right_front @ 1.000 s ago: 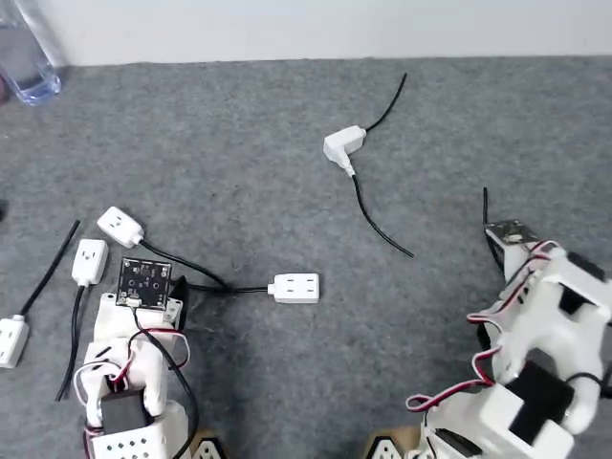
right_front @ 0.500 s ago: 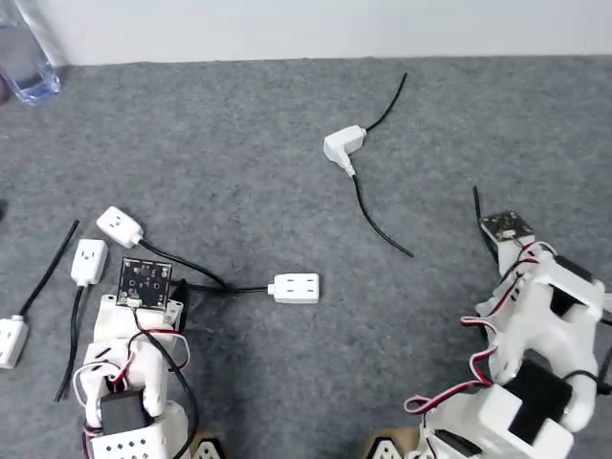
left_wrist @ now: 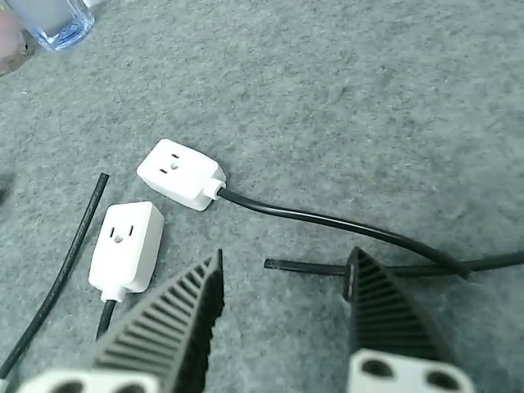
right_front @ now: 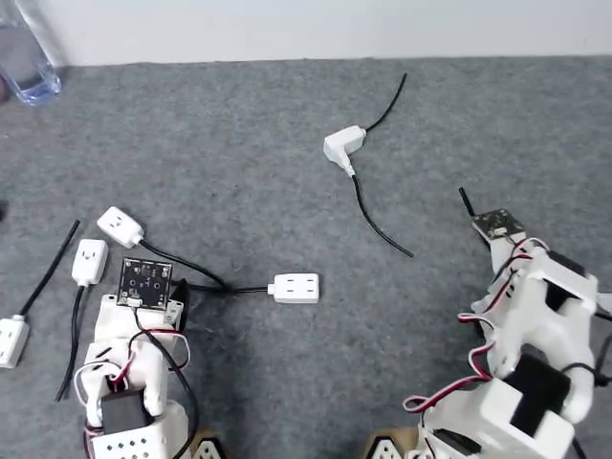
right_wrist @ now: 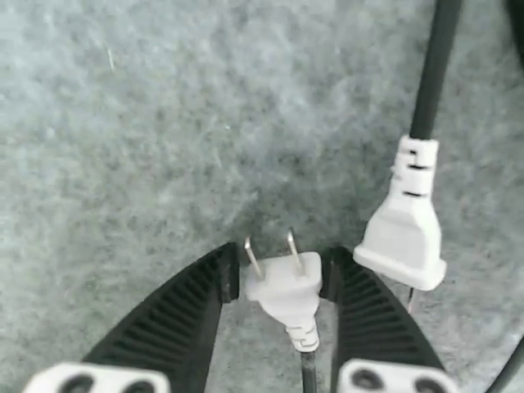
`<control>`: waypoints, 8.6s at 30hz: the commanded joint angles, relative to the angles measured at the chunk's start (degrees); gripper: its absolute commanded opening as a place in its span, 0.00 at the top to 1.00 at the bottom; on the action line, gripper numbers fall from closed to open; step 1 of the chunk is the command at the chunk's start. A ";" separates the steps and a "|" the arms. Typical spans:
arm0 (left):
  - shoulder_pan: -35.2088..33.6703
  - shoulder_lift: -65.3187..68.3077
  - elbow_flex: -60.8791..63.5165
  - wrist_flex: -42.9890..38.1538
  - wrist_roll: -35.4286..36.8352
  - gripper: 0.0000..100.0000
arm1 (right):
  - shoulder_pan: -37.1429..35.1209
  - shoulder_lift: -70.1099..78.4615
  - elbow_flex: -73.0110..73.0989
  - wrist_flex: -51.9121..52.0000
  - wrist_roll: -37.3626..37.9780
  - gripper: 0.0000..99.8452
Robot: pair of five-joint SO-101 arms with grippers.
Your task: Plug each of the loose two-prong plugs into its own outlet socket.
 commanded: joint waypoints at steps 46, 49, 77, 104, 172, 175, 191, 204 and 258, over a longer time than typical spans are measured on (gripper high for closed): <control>0.35 -0.79 -0.31 0.09 -0.44 0.77 | -5.05 0.48 3.60 -3.82 6.24 0.99; 0.35 -0.79 -0.31 0.09 -0.44 0.77 | -8.66 -2.95 2.55 0.04 5.98 0.99; 0.44 -0.79 -0.31 0.53 -2.20 0.77 | -38.37 -7.78 -13.10 12.70 12.13 0.99; 0.44 -0.79 -0.31 0.35 -2.29 0.77 | -43.21 -0.04 -13.71 8.92 15.03 0.80; 0.44 -0.79 -0.31 0.44 -2.29 0.77 | -45.23 5.58 -6.86 0.13 30.77 0.80; 0.44 -0.79 -0.31 0.44 -2.29 0.77 | -45.67 5.58 -6.86 0.13 30.68 0.80; 0.44 -0.79 -0.31 0.44 -2.29 0.77 | -45.32 5.67 -6.51 -1.10 30.51 0.99; 0.44 -0.79 -0.31 0.44 -2.29 0.77 | -45.41 6.02 -5.19 -1.80 30.07 0.99; 50.64 -0.88 -5.67 -36.92 61.80 0.99 | -63.43 -44.26 -8.53 9.45 -10.29 0.99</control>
